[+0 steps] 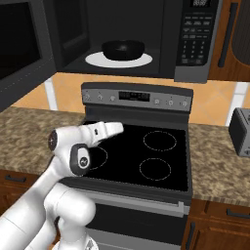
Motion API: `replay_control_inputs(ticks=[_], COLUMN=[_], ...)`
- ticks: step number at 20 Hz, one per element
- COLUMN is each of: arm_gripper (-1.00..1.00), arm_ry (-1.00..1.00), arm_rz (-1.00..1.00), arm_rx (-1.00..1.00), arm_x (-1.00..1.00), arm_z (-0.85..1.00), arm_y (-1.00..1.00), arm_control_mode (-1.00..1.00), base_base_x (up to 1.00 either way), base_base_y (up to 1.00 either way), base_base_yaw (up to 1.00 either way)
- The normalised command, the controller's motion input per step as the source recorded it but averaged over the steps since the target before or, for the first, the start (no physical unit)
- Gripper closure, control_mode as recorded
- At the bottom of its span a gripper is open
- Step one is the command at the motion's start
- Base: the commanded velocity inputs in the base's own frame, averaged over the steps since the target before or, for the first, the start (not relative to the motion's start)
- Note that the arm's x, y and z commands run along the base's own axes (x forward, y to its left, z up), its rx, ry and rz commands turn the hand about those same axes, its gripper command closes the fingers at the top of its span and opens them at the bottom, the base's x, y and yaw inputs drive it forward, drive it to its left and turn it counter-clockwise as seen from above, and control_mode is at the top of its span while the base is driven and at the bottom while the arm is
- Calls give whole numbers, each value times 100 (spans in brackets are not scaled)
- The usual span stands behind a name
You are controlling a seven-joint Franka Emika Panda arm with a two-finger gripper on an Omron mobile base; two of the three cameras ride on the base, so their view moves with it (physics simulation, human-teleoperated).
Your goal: Open the microwave, place the bowl with waffle inside the microwave, then close the microwave door and turn it on.
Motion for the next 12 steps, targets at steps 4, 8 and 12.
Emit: replay_control_inputs(ticks=[4, 8, 12], arm_gripper=[100, 100, 100], arm_ry=[0, 0, 0], arm_rz=[-10, -14, -14], arm_rx=[-76, -56, -8], arm_x=[0, -2, -5], arm_z=[-11, 0, 0], arm_y=[46, 74, 100], arm_control_mode=[-100, -100, -100], base_base_x=[0, 0, 0], base_base_y=[0, 0, 0], base_base_yaw=[0, 0, 0])
